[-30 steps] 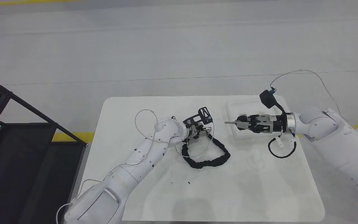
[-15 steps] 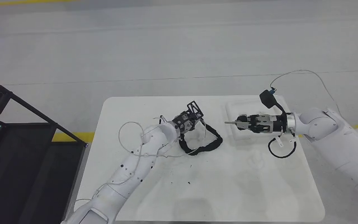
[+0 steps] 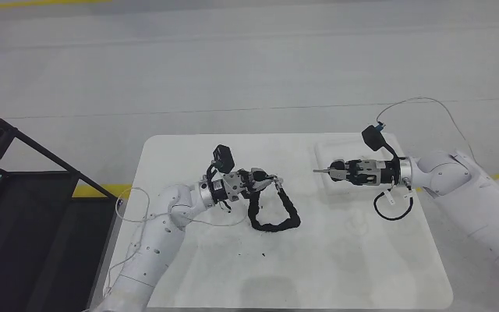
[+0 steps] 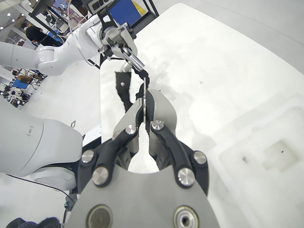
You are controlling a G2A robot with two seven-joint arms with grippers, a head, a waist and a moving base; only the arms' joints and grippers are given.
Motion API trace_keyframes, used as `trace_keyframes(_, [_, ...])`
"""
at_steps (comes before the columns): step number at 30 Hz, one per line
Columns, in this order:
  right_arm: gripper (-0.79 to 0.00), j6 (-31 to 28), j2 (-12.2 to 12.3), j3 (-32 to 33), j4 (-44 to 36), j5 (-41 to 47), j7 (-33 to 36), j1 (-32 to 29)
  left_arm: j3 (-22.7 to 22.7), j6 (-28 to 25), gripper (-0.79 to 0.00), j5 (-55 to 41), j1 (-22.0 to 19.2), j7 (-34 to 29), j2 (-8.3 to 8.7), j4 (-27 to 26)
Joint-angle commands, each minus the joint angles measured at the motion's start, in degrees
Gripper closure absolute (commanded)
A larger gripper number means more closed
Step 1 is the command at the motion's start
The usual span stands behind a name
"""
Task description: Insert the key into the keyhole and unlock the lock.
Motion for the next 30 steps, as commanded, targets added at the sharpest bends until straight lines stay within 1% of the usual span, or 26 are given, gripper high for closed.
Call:
trace_keyframes(1, [0.0, 0.0, 0.0, 0.0, 0.0, 0.0, 0.0, 0.0, 2.48, 0.22, 0.0, -7.0, -0.57, 0.19, 0.47, 0.6])
trace_keyframes(6, [0.0, 0.0, 0.0, 0.0, 0.0, 0.0, 0.0, 0.0, 9.48, 0.22, 0.0, -26.15, -2.88, -1.9, 2.4, 1.13])
trace_keyframes(10, [0.0, 0.0, 0.0, 0.0, 0.0, 0.0, 0.0, 0.0, 13.49, 0.22, 0.0, -42.13, -4.83, -6.47, 3.86, 1.57])
trace_keyframes(14, [0.0, 0.0, 0.0, 0.0, 0.0, 0.0, 0.0, 0.0, 15.02, 0.22, 0.0, -57.71, -5.28, -13.06, 4.58, 1.29])
trace_keyframes(18, [0.0, 0.0, 0.0, 0.0, 0.0, 0.0, 0.0, 0.0, 13.53, 0.22, 0.0, -72.3, -4.8, -23.81, 4.38, 2.88])
trace_keyframes(21, [0.0, 0.0, 0.0, 0.0, 0.0, 0.0, 0.0, 0.0, 11.08, 0.22, 0.0, -78.64, -4.62, -32.79, 3.57, 5.75])
trace_keyframes(24, [0.0, 0.0, 0.0, 0.0, 0.0, 0.0, 0.0, 0.0, 8.41, 0.22, 0.0, -81.69, -4.22, -39.64, 2.23, 8.04])
trace_keyframes(28, [0.0, 0.0, 0.0, 0.0, 0.0, 0.0, 0.0, 0.0, 8.3, 0.22, 0.0, -81.96, -3.84, -40.61, 2.05, 8.48])
trace_keyframes(30, [0.0, 0.0, 0.0, 0.0, 0.0, 0.0, 0.0, 0.0, 8.27, 0.22, 0.0, -82.19, -3.19, -42.74, 1.64, 9.6])
